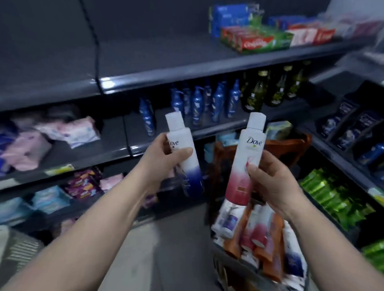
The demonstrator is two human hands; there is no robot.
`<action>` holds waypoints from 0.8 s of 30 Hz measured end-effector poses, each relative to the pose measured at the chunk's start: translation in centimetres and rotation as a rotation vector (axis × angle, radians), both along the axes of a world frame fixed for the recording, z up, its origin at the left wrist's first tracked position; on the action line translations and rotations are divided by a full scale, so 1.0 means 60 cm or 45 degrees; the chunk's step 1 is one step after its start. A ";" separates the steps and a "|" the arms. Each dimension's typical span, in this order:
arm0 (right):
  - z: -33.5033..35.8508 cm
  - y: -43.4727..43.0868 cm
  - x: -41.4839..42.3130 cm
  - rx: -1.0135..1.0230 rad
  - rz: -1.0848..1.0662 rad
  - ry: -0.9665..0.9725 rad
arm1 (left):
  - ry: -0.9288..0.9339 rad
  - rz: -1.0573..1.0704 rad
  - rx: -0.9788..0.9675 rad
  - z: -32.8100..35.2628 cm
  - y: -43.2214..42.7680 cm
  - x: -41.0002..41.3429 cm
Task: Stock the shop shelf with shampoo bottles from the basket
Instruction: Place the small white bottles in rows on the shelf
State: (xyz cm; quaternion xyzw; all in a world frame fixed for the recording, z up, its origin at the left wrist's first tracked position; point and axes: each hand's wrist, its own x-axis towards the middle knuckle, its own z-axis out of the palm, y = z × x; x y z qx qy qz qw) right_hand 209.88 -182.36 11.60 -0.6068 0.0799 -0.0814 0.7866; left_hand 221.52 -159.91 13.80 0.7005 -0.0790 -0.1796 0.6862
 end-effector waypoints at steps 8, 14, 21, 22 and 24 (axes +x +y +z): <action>0.105 0.245 0.119 -0.173 0.136 -0.143 | -0.267 0.146 0.026 0.119 0.269 0.056; 0.159 0.415 0.203 -0.261 0.285 -0.237 | -0.454 0.308 0.066 0.168 0.450 0.097; 0.201 0.546 0.301 -0.334 0.434 -0.327 | -0.506 0.517 0.030 0.203 0.605 0.148; 0.206 0.558 0.317 -0.328 0.458 -0.334 | -0.507 0.558 0.025 0.207 0.623 0.157; 0.214 0.578 0.350 -0.327 0.504 -0.354 | -0.499 0.642 0.013 0.216 0.656 0.173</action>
